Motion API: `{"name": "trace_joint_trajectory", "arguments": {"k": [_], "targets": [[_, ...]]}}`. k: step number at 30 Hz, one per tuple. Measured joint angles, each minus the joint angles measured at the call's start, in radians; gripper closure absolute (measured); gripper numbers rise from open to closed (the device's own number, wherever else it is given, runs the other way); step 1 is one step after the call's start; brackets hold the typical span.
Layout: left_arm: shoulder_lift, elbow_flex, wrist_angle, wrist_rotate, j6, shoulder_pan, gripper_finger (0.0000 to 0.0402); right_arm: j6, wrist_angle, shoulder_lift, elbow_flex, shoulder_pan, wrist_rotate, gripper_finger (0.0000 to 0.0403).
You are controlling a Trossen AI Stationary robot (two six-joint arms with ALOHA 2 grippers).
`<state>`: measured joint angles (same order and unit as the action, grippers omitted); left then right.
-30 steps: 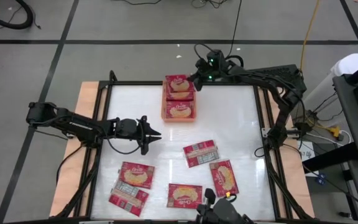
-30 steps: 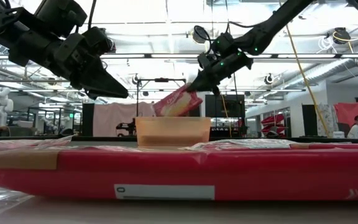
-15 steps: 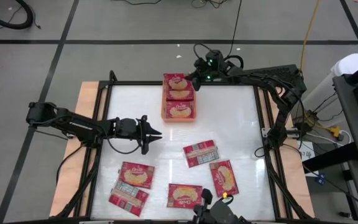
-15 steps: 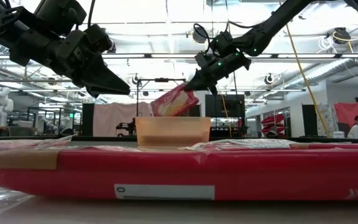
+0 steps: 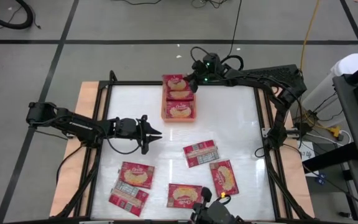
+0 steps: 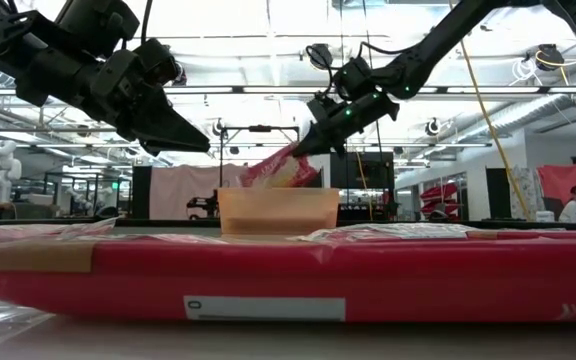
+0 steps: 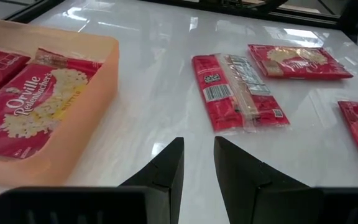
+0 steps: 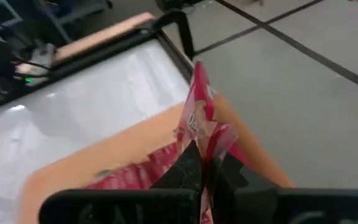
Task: Sort popcorn bags into baskets
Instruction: Put the red popcorn bag into the orange bin
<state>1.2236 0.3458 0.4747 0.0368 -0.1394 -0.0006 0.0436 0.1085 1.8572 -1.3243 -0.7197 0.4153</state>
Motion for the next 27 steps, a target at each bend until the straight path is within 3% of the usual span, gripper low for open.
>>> {"name": "trace_joint_trajectory", "arguments": {"k": [5,12,20,23,27], "targets": [[0.0,0.0,-0.001,0.0,0.001,0.0,0.0311,-0.006,-0.002,0.002,0.0,0.0,-0.031,0.038],[0.0,0.0,-0.001,0.0,0.006,0.0,0.0311,-0.01,-0.004,0.002,0.0,0.0,-0.089,0.0308],[0.0,0.0,-0.001,0.0,0.006,0.0,0.0311,-0.041,-0.007,0.002,0.0,0.019,-0.387,0.0254],[0.0,0.0,-0.001,0.0,0.006,0.0,0.0311,-0.043,-0.004,0.002,0.0,0.028,-0.375,0.0248],[0.0,0.0,-0.001,0.0,0.006,0.0,0.0311,-0.076,0.0,0.002,0.0,0.057,-0.231,0.0254]]}}
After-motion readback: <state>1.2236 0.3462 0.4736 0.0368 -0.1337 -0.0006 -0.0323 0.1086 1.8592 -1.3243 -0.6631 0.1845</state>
